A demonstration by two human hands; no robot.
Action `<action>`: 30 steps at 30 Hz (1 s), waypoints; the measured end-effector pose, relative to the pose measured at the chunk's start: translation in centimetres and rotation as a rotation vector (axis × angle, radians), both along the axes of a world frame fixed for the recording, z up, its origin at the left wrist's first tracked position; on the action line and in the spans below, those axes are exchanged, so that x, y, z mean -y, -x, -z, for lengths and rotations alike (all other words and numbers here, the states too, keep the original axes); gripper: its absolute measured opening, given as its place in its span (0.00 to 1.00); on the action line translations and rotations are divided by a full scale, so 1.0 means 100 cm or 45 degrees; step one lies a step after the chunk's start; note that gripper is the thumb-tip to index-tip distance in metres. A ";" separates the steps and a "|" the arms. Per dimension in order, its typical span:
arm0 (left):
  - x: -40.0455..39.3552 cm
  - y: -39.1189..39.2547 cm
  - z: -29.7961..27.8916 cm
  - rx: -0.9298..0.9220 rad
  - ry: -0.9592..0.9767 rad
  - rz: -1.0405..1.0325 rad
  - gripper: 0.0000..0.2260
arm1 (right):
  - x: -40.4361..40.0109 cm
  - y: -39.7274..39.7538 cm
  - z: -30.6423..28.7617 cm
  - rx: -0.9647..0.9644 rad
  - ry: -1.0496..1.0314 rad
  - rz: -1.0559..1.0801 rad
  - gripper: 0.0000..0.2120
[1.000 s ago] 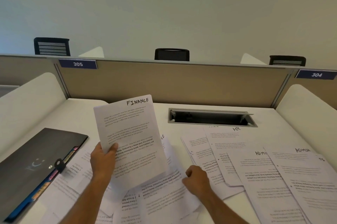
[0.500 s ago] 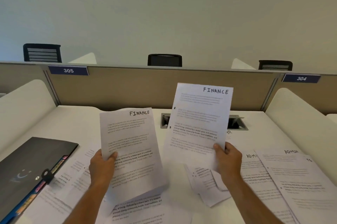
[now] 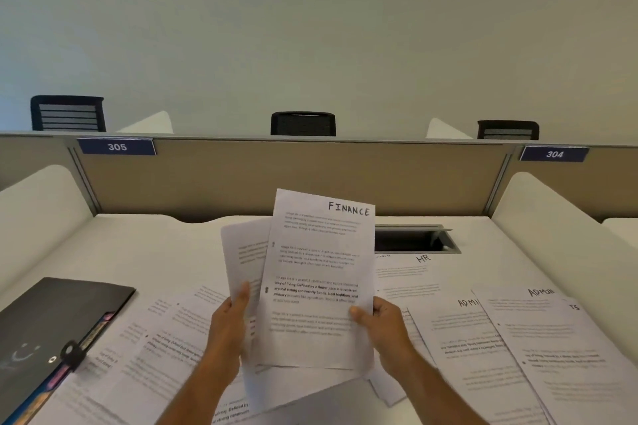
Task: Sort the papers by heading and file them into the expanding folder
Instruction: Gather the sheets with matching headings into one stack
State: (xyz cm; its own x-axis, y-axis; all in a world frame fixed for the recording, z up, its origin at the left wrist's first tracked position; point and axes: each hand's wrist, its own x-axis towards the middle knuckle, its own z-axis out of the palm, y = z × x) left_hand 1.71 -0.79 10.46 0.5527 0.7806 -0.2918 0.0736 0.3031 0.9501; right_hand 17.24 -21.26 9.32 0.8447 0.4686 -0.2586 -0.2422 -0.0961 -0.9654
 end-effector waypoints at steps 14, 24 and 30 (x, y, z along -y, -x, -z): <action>0.026 -0.018 -0.025 0.034 -0.699 0.178 0.18 | -0.005 -0.001 -0.034 0.363 -0.021 -0.001 0.21; 0.039 -0.022 -0.024 0.113 -0.752 -0.002 0.13 | -0.007 0.010 -0.029 0.411 -0.068 0.080 0.12; 0.038 -0.018 -0.014 0.163 -0.660 0.030 0.10 | -0.006 0.007 -0.022 0.382 -0.067 0.070 0.15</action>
State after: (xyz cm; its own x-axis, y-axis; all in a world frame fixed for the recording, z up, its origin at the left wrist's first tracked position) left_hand 3.52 -4.63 11.87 0.5777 0.7915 0.1993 -0.0513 -0.2084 0.9767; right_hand 16.56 -20.68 11.49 0.9041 0.4263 0.0295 0.0508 -0.0386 -0.9980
